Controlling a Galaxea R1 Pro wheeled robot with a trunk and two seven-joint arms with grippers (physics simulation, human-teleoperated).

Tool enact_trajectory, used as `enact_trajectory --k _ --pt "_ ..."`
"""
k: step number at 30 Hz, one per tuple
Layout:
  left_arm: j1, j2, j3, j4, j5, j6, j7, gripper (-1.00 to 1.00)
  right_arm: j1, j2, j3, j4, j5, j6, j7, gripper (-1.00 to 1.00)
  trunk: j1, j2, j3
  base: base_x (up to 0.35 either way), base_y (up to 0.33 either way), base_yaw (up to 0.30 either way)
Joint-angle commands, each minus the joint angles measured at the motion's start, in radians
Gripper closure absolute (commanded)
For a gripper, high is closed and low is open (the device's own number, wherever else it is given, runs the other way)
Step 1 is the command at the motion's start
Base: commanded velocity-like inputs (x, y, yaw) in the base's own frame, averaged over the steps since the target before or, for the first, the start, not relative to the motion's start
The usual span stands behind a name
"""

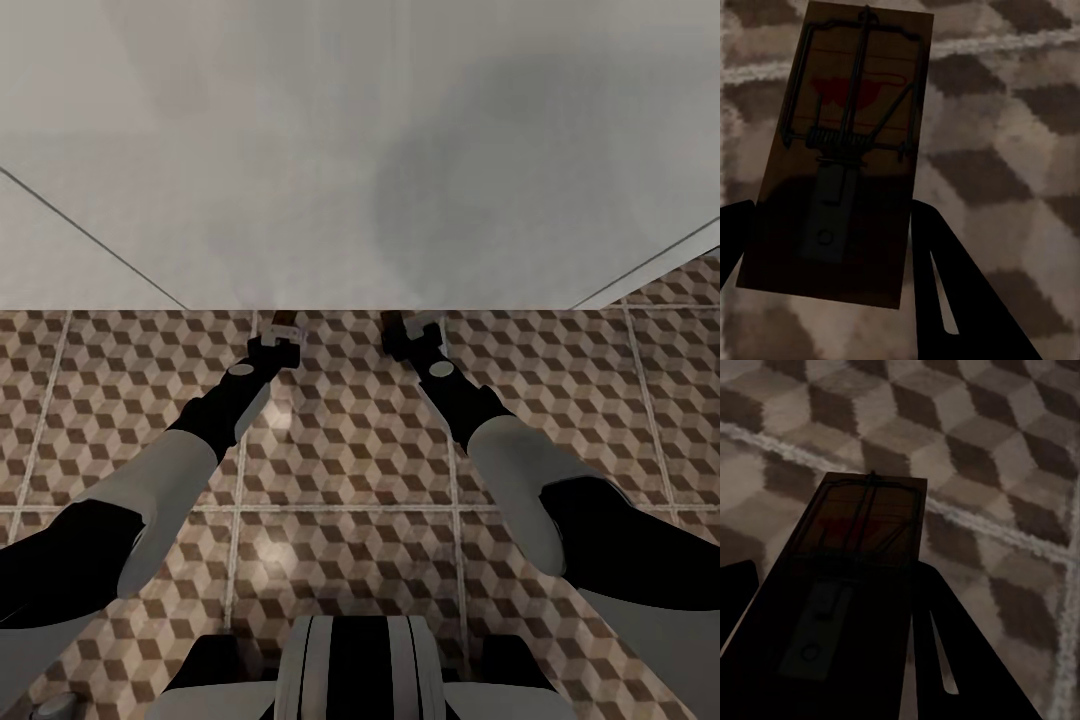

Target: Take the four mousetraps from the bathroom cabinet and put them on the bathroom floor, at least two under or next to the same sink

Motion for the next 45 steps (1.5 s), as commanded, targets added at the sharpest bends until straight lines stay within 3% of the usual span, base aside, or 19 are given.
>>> enact_trajectory --k 1,17,18,45 --pt "0.0 0.001 -0.008 -0.003 0.006 0.005 0.009 1.0 -0.001 0.0 0.002 0.001 0.007 -0.003 -0.003 1.0 0.0 0.0 0.0 0.0 0.0 0.0" --pt "0.0 0.0 -0.008 -0.001 0.007 0.006 0.009 1.0 -0.001 0.0 0.002 0.008 0.007 -0.005 -0.003 1.0 0.0 0.0 0.0 0.0 0.0 0.0" --pt "0.0 0.0 -0.008 0.0 0.007 0.006 0.009 1.0 -0.001 0.0 0.002 0.008 0.007 -0.005 -0.003 -1.0 0.0 0.0 0.0 0.0 0.0 0.0" --pt "0.0 -0.002 -0.008 -0.001 0.006 0.006 0.01 1.0 -0.001 0.0 0.002 0.035 0.007 -0.03 -0.003 -1.0 0.0 0.0 0.0 0.0 0.0 0.0"
